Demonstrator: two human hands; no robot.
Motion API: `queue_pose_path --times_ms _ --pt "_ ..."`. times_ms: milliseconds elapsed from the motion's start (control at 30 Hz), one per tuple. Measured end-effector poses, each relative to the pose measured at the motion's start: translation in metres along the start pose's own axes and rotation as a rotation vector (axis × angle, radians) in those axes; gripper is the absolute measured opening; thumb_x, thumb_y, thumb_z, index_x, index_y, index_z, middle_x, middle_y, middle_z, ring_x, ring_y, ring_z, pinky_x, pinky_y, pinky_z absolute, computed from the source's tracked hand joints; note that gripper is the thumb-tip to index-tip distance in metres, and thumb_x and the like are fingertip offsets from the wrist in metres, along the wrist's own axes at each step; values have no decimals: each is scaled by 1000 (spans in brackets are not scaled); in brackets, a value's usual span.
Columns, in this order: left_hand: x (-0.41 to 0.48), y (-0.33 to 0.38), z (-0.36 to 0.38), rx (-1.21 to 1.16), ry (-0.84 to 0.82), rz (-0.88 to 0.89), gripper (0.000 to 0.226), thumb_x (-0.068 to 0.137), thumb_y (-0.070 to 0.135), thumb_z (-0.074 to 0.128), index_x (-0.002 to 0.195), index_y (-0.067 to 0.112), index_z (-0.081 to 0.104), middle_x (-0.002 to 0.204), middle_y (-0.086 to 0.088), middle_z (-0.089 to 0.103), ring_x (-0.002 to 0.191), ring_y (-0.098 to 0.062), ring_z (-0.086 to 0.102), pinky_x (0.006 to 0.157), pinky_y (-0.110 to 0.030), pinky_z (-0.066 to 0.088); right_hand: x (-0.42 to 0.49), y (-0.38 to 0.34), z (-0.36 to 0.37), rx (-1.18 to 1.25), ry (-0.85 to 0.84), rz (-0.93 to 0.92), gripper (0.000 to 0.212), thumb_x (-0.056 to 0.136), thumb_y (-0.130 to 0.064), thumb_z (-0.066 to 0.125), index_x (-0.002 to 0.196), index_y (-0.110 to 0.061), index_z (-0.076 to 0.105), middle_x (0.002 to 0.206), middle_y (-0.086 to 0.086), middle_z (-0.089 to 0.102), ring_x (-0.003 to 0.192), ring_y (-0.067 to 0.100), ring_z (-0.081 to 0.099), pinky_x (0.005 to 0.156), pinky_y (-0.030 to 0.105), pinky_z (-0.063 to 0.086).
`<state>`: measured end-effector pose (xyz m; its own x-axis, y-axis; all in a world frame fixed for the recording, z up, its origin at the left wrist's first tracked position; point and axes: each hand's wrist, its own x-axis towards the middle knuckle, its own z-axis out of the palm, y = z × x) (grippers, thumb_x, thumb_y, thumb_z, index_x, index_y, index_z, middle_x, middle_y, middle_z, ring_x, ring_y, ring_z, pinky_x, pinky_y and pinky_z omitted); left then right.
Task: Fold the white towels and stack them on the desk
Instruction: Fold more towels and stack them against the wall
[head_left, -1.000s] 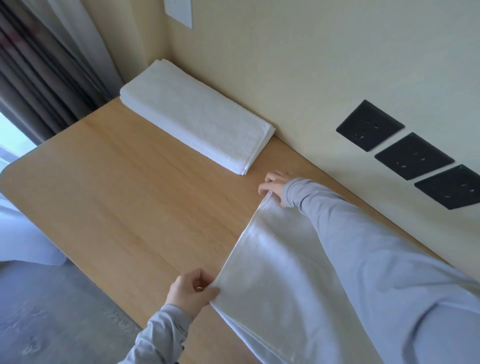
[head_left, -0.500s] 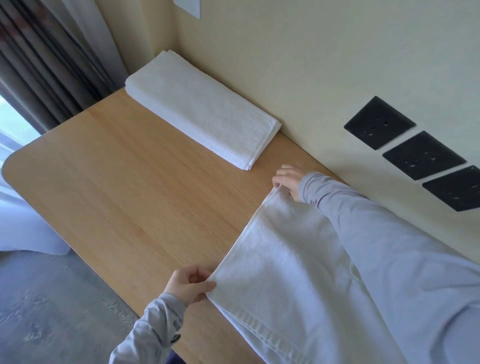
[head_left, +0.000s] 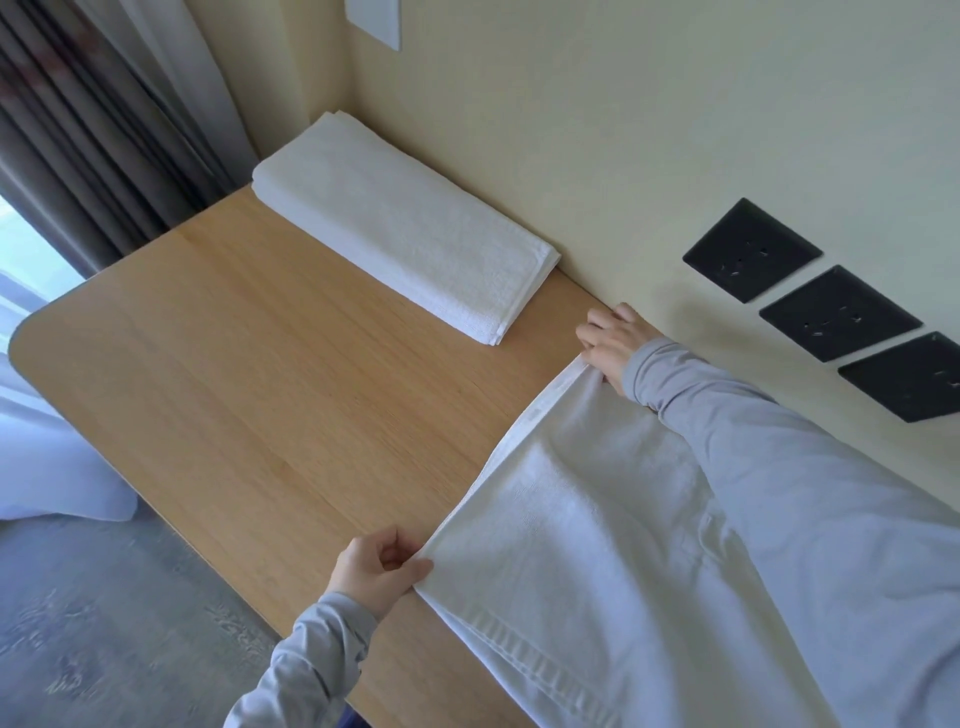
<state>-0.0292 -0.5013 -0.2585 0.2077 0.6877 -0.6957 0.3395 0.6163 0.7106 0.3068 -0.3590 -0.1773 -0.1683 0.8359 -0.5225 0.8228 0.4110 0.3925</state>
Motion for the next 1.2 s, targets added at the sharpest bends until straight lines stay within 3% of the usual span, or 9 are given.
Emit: queue_pose_path --times_ms 67,167,400,533,667,833,933,1133,1200 --pt "-1 0 -1 40 11 40 9 76 -4 68 74 5 68 76 -9 74 80 -31 70 79 -45 57 -7 7 -3 71 8 51 16 78 -19 66 88 -10 57 118 0 41 113 23 36 90 26 27" --pt "-4 0 -1 27 37 65 15 76 -7 67 72 7 68 75 -10 73 77 -31 69 81 -50 56 -18 21 -7 15 -27 -14 21 82 -34 63 94 -17 69 119 -7 44 114 17 37 92 27 27" --pt "-14 50 1 -34 138 262 14 60 19 65 73 20 70 70 -4 68 71 -23 60 81 -42 54 -62 47 -19 217 27 191 15 90 -27 54 94 -13 58 100 4 58 92 25 56 79 32 47" --pt "-24 106 2 -9 176 508 10 70 16 63 73 25 67 70 3 66 69 -19 57 64 -13 46 -125 73 -25 377 225 355 13 86 -23 59 82 -11 55 90 5 53 87 28 56 69 27 37" --pt "-47 182 9 85 189 799 14 71 20 56 76 29 65 76 3 67 73 -19 59 69 -27 47 -212 100 -37 408 500 506 17 81 -17 64 83 -1 62 90 14 61 90 32 57 68 31 35" --pt "-95 293 37 104 190 1130 17 76 17 53 81 30 62 84 2 66 79 -13 58 73 -16 46 -334 122 -70 396 789 707 20 75 -14 72 71 1 60 76 15 60 77 33 57 64 33 38" --pt "-142 354 61 115 171 1335 18 76 19 50 85 27 63 91 -5 66 86 -21 59 82 -32 47 -414 129 -88 340 919 826 24 71 -18 77 71 1 62 74 14 61 73 32 59 64 33 41" --pt "-264 458 103 180 146 1730 21 79 18 46 87 21 65 91 -3 66 89 -21 59 74 -19 43 -569 142 -144 217 1035 963 31 67 -28 82 70 -1 67 72 10 63 71 30 61 66 31 41" --pt "-307 487 110 124 99 1850 20 82 12 47 89 15 65 87 2 66 85 -10 59 74 -13 41 -616 142 -164 138 1231 980 32 62 -23 87 68 1 67 70 15 65 66 30 62 67 28 41"
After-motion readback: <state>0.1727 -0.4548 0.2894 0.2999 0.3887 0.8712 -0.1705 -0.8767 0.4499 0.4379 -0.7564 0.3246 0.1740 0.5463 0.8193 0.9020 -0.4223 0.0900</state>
